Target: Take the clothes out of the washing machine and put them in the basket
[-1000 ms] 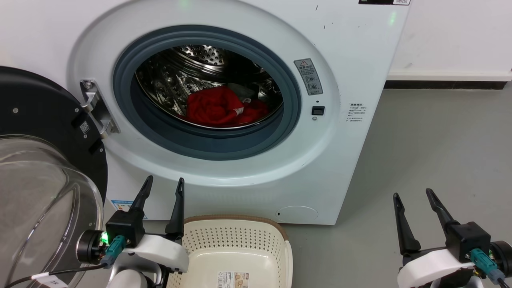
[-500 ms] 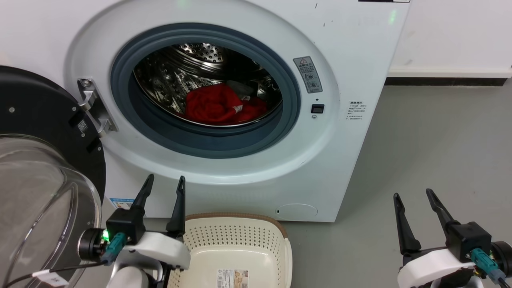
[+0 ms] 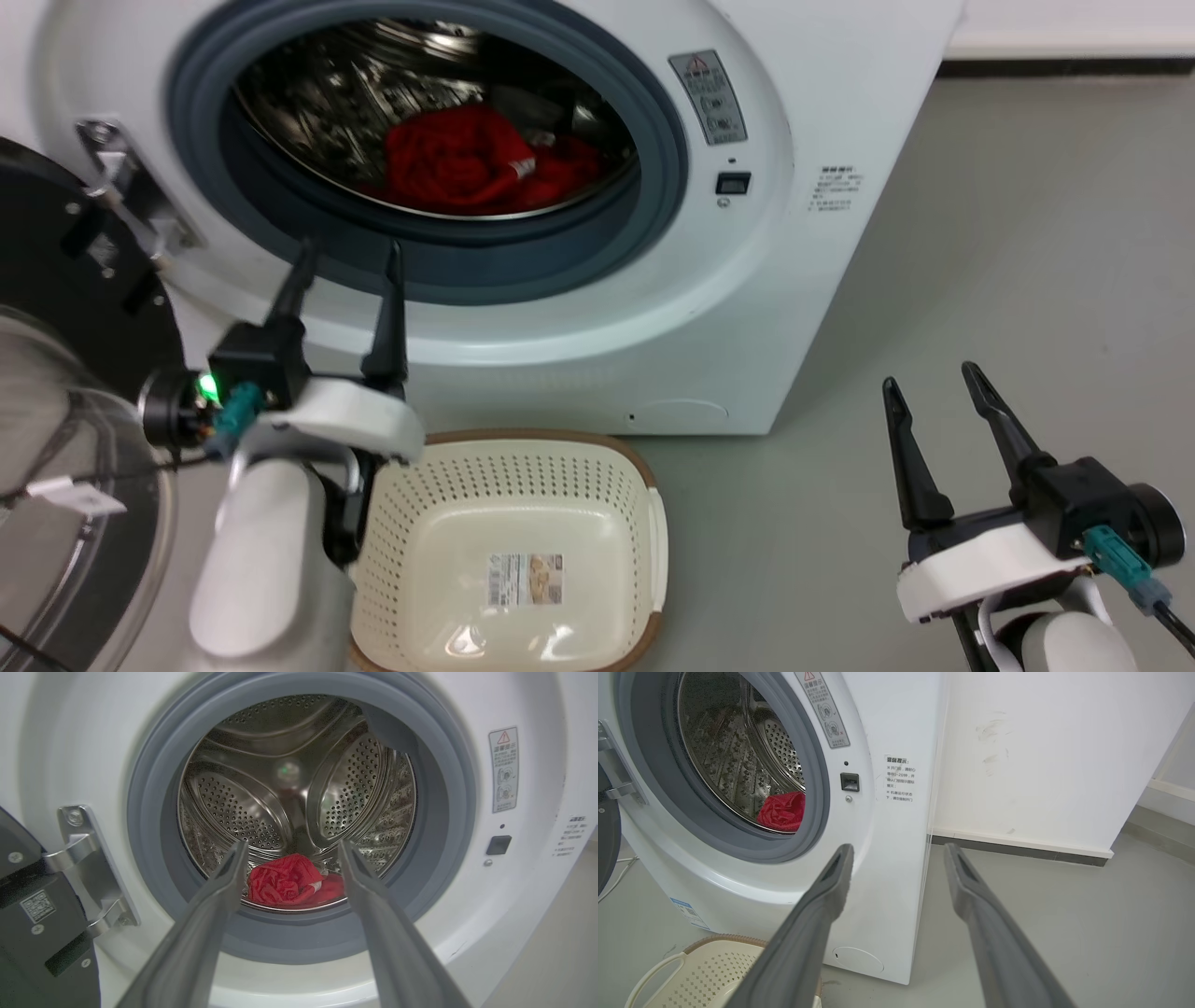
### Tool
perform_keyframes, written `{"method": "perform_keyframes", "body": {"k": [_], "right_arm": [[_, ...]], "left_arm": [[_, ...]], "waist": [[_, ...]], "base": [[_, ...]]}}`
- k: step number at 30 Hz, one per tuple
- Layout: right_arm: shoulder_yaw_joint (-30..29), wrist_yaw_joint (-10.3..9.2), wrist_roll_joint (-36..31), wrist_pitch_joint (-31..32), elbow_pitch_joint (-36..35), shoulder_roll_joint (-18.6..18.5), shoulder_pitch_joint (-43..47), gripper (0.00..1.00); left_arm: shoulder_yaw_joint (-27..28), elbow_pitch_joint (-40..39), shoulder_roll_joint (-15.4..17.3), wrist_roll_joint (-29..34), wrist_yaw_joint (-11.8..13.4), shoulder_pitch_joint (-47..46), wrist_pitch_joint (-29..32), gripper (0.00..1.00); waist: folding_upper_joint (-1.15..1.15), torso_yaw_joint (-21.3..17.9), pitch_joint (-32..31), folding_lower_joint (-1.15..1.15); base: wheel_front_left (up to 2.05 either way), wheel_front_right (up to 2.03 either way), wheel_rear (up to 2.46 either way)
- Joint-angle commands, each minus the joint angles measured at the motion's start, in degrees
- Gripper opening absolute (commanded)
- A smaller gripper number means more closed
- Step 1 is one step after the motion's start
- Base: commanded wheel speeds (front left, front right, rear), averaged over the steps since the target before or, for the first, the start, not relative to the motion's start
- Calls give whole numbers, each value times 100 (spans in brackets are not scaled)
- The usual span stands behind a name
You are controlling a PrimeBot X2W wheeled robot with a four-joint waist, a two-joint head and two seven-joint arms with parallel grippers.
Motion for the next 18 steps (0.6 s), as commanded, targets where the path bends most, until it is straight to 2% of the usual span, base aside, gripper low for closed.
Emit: {"method": "perform_keyframes", "body": {"k": [1,10,18], "right_arm": [[69,-3,50,-38,-33,-16,-157,100],[426,-3,329,-246,130,-13,-514,100],[727,-3,604,-449,406,-9,-776,100]], "left_arm": [[48,125,93,9,15,-322,-16,100],[87,1145,715,236,-10,-1643,-12,100],[-64,2155,1213,501,14,-2646,327,100]], "waist": [[0,-228,383,0],[0,-812,1127,0],[0,-1267,1596,0]], "base": [[0,0,0],[0,0,0],[0,0,0]]}}
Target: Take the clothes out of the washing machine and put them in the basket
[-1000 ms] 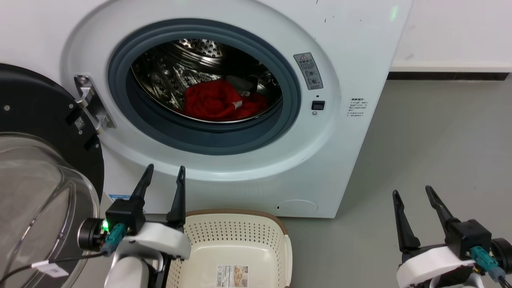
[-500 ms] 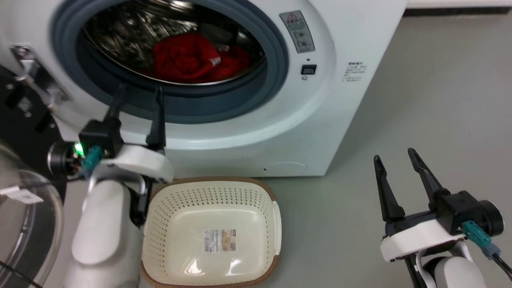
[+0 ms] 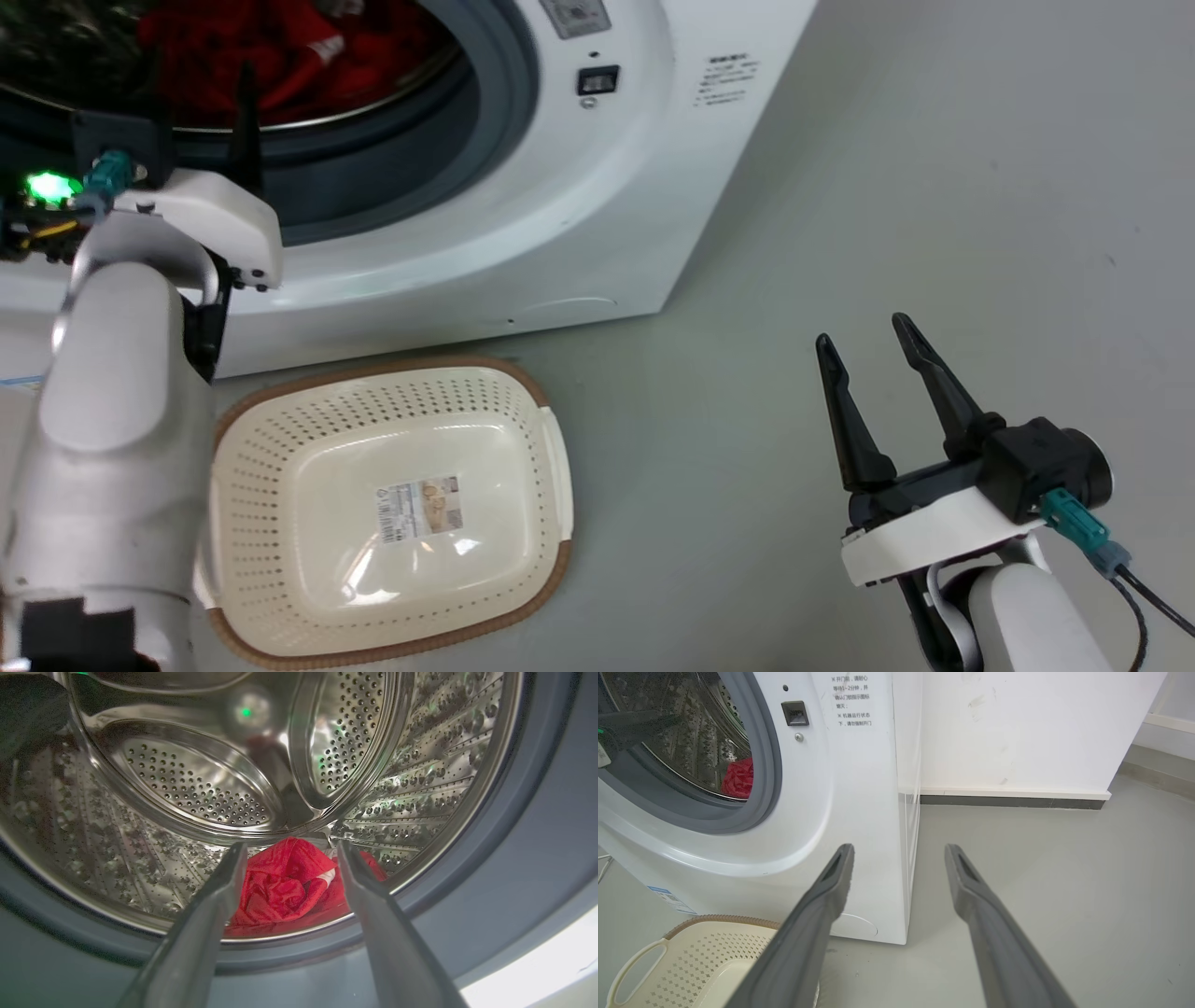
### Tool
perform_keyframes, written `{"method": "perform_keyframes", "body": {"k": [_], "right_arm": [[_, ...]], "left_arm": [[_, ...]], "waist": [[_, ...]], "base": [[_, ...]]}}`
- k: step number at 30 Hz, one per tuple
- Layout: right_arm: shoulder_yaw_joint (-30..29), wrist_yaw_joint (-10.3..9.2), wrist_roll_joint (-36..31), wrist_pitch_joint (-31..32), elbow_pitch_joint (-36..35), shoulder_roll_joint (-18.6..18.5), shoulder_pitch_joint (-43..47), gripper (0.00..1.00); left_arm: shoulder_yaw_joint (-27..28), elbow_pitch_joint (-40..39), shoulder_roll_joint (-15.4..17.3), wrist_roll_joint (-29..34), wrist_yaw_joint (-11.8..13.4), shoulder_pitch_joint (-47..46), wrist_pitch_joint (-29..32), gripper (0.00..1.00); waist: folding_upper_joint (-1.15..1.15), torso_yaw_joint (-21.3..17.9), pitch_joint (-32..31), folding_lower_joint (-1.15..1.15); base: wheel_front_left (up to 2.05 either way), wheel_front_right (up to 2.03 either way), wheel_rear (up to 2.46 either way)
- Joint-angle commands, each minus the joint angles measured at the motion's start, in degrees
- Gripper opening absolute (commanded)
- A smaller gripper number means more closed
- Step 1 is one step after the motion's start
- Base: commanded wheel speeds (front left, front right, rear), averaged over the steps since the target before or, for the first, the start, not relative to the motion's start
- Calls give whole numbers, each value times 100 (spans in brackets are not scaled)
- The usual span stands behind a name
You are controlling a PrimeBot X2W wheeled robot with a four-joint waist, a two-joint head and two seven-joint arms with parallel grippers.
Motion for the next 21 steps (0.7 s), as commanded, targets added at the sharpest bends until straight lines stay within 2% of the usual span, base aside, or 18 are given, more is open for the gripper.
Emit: {"method": "perform_keyframes", "body": {"k": [1,10,21], "right_arm": [[77,-4,90,-60,71,1,-149,100],[407,-4,344,-145,299,4,-480,100],[651,-4,642,-153,204,3,-724,100]], "left_arm": [[-19,219,178,78,8,-322,153,100],[-327,1281,864,365,-124,-1561,963,100],[-805,2027,1422,556,-225,-2639,1984,100]], "waist": [[0,-293,294,-1],[0,-692,746,-1],[0,-1076,1312,-1]], "base": [[0,0,0],[0,0,0],[0,0,0]]}}
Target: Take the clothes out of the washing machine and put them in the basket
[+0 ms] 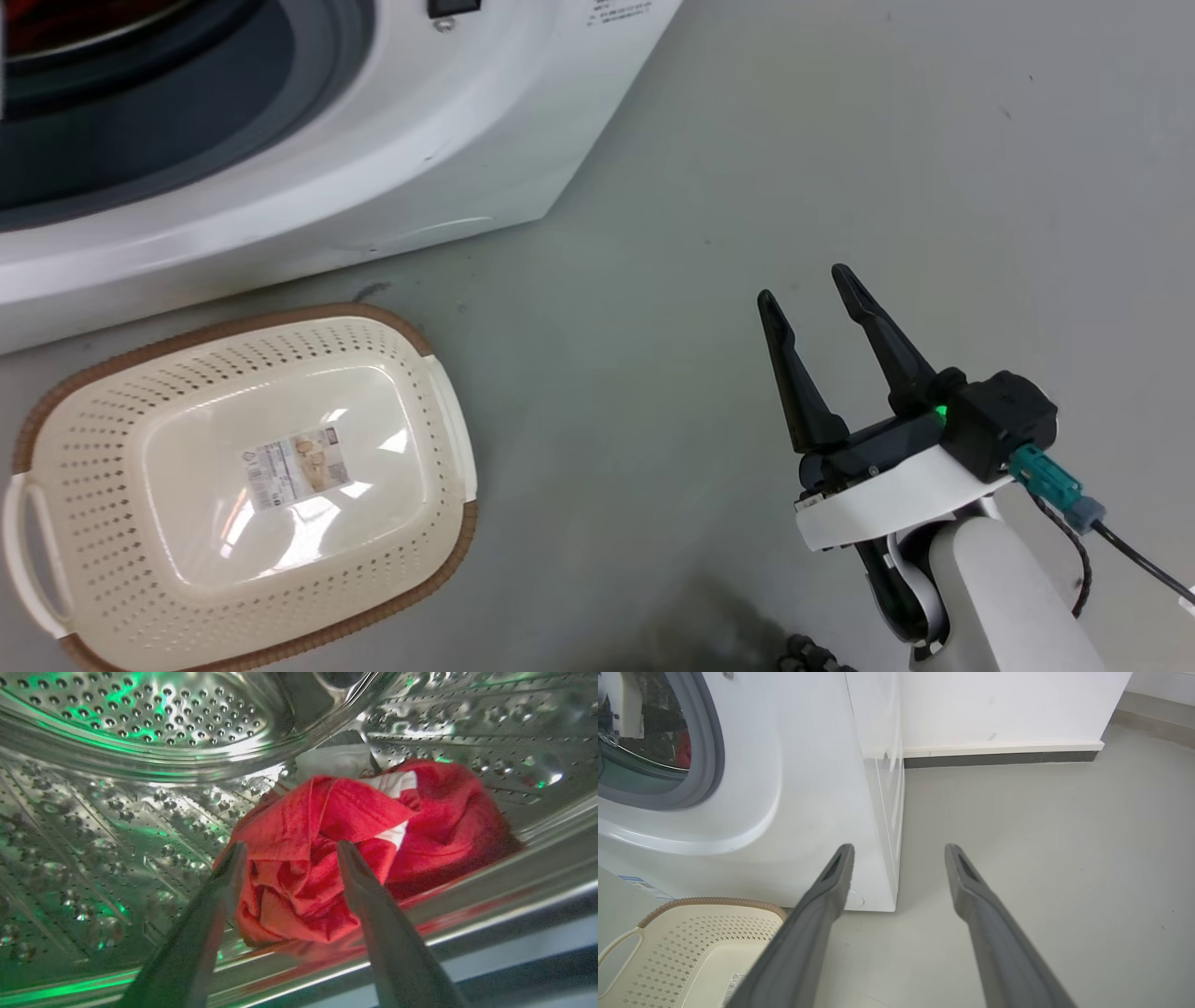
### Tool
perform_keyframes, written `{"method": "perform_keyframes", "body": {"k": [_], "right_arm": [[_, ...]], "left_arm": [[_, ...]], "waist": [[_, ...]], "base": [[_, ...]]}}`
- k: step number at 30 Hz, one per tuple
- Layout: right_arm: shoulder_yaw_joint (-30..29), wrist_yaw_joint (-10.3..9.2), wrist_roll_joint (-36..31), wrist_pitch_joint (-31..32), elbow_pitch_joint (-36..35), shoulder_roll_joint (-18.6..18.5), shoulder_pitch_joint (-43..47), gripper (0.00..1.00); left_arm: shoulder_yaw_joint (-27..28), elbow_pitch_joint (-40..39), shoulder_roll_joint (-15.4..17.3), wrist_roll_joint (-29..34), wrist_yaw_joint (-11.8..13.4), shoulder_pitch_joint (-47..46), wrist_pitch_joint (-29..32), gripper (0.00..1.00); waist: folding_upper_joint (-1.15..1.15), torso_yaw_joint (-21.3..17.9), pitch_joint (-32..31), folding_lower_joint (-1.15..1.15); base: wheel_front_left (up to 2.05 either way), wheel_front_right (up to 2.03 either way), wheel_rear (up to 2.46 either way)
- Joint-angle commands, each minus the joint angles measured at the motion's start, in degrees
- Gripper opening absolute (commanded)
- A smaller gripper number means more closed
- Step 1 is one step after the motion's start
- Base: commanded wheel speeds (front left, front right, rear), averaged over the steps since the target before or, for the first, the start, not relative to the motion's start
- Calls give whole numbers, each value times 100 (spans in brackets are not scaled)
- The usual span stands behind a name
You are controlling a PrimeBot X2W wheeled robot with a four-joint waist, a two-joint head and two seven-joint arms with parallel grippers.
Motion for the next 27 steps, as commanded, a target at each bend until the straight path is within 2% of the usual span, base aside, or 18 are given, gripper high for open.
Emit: {"method": "perform_keyframes", "body": {"k": [1,8,16,17,18,19,20,27], "right_arm": [[29,-4,45,-16,-36,7,-108,100],[148,-4,160,-16,-94,6,-125,100],[203,-4,237,-15,-143,6,-102,100],[220,-4,269,-16,-150,6,-110,100],[228,-4,281,-15,-150,6,-117,100],[242,-4,278,-16,-155,6,-130,100],[265,-4,292,-15,-168,7,-140,100],[310,-4,317,-16,-117,6,-156,100]], "left_arm": [[-56,87,66,29,-4,-123,139,100],[-328,469,313,-110,-11,-634,1012,100],[-524,723,435,-376,-13,-958,1920,100],[-520,752,435,-388,-13,-964,2034,93],[-504,769,433,-425,-13,-970,2115,47],[-493,760,426,-451,-14,-972,2157,15],[-490,749,426,-468,-14,-961,2192,0],[-437,555,396,-635,107,-761,2036,0]], "waist": [[0,-148,175,-1],[0,-333,380,-1],[0,-366,467,-1],[0,-365,471,-1],[0,-363,471,-1],[0,-361,472,-1],[0,-358,471,-1],[0,-322,373,-1]], "base": [[0,0,0],[0,0,0],[0,0,0],[0,0,0],[0,0,0],[0,0,0],[0,0,0],[0,0,0]]}}
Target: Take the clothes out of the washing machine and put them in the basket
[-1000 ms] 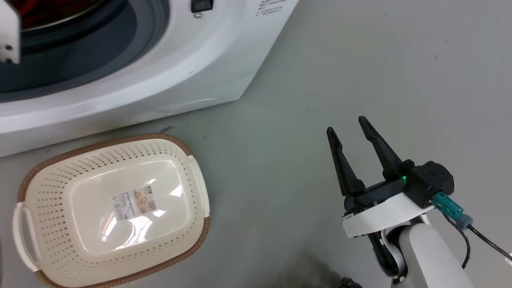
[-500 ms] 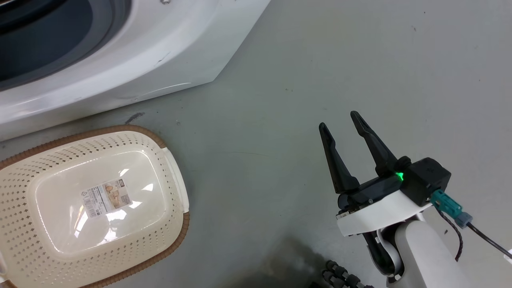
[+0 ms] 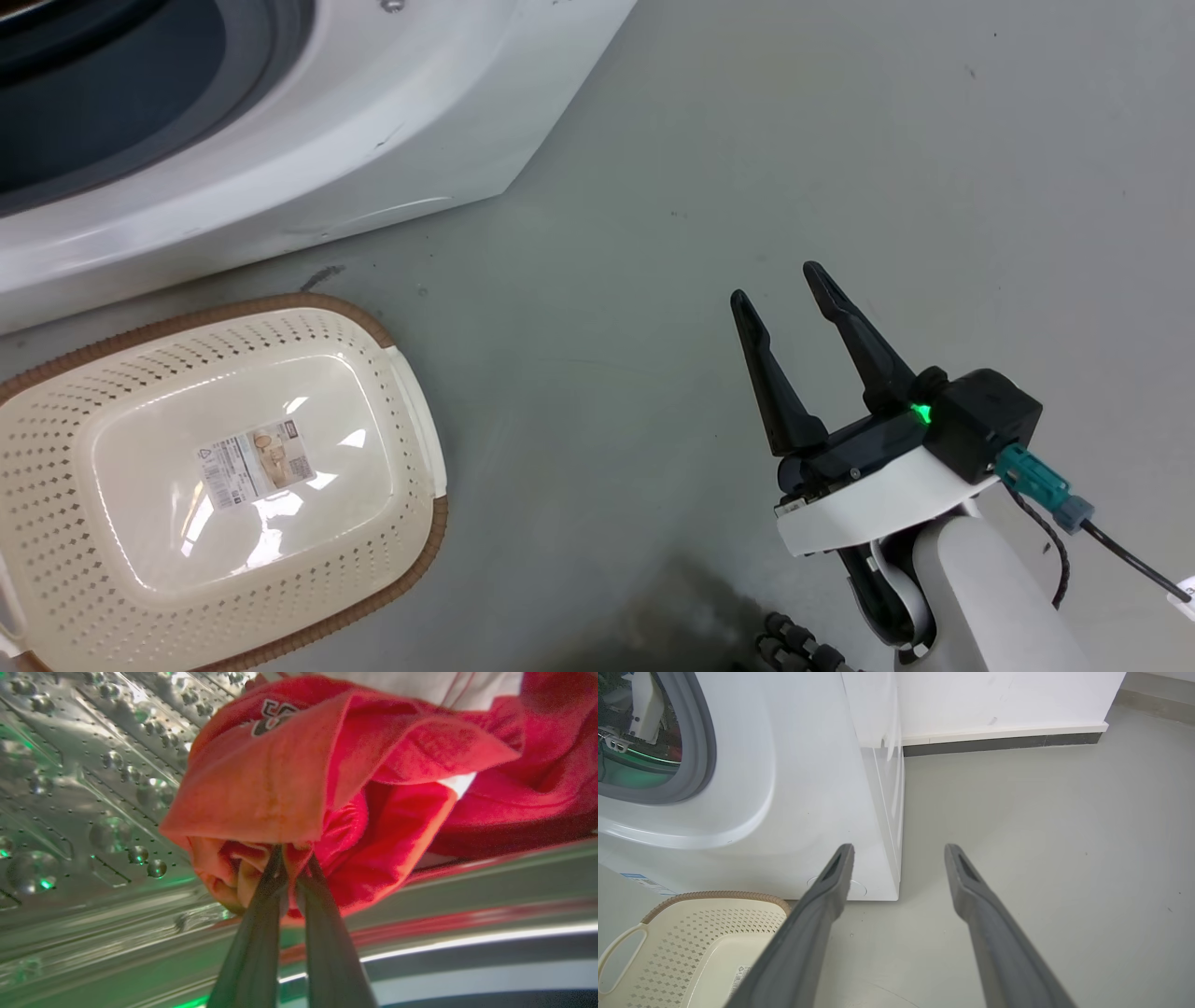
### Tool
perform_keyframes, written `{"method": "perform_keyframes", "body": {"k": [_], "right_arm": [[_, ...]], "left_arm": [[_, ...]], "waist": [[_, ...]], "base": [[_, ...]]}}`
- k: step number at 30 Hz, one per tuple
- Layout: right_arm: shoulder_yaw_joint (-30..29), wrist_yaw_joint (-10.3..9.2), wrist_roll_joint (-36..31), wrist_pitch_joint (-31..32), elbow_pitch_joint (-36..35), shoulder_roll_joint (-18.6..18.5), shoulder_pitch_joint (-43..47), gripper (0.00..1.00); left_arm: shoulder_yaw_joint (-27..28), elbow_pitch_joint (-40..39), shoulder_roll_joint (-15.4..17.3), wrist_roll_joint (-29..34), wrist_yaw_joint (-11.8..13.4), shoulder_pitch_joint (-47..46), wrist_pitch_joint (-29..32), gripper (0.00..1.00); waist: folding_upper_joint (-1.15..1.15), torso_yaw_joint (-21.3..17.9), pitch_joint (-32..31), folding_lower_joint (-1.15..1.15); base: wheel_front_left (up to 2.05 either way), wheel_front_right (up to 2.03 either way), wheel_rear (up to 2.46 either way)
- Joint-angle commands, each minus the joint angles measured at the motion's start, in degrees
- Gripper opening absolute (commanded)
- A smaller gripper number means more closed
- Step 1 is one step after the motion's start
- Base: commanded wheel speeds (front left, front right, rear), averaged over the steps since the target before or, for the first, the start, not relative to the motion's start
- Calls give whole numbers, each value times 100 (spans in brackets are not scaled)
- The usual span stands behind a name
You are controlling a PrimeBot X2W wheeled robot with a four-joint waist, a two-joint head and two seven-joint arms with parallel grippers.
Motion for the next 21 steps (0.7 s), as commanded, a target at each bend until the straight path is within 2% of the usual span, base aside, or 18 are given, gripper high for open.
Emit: {"method": "perform_keyframes", "body": {"k": [1,3,8,12,21], "right_arm": [[-2,-4,6,-12,31,5,-87,100],[-16,-4,-29,-12,69,4,-85,100],[-99,-4,-115,-12,131,4,-55,100],[-181,-4,-215,-12,251,3,83,100],[-328,-4,-479,-12,584,3,389,100]], "left_arm": [[4,-102,-17,-41,47,126,-158,0],[23,-268,-33,-74,133,239,-525,0],[121,-688,-118,-180,528,742,-1968,0],[271,-665,-282,-421,684,1130,-2683,0],[545,-177,-723,-948,526,1914,-3867,0]], "waist": [[0,18,-57,0],[0,38,-147,0],[0,131,-469,0],[0,237,-836,0],[0,578,-1733,0]], "base": [[0,0,0],[0,0,0],[0,0,0],[0,0,0],[0,0,0]]}}
